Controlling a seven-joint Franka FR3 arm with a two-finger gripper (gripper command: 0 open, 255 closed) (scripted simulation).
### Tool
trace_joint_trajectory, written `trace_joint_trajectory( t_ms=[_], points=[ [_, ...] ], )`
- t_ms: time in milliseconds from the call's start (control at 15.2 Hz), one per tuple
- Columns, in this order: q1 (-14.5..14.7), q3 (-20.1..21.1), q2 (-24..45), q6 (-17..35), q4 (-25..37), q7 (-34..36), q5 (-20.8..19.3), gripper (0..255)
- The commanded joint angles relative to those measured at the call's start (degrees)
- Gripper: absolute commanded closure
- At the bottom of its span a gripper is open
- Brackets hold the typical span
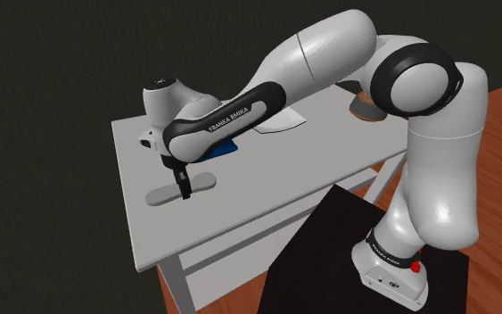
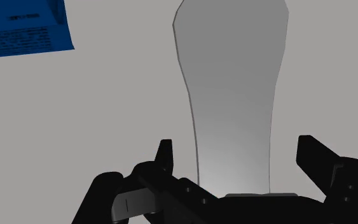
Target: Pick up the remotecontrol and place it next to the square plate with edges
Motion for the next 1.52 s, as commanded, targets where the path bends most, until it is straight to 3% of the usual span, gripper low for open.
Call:
trace_joint_trajectory(
  t_ms=[0, 396, 462, 1056, 1452],
  points=[
    [-0.1, -0.1, 0.1, 0.6, -0.5, -0.1, 0.0, 0],
    [-0.1, -0.1, 0.1, 0.6, -0.5, -0.1, 0.0, 0],
    [-0.1, -0.1, 0.1, 0.6, -0.5, -0.1, 0.0, 255],
    [-0.1, -0.1, 0.1, 0.6, -0.5, -0.1, 0.0, 255],
    [-0.2, 0.2, -2.0, -3.2, 1.3, -0.5, 0.5, 255]
  ],
)
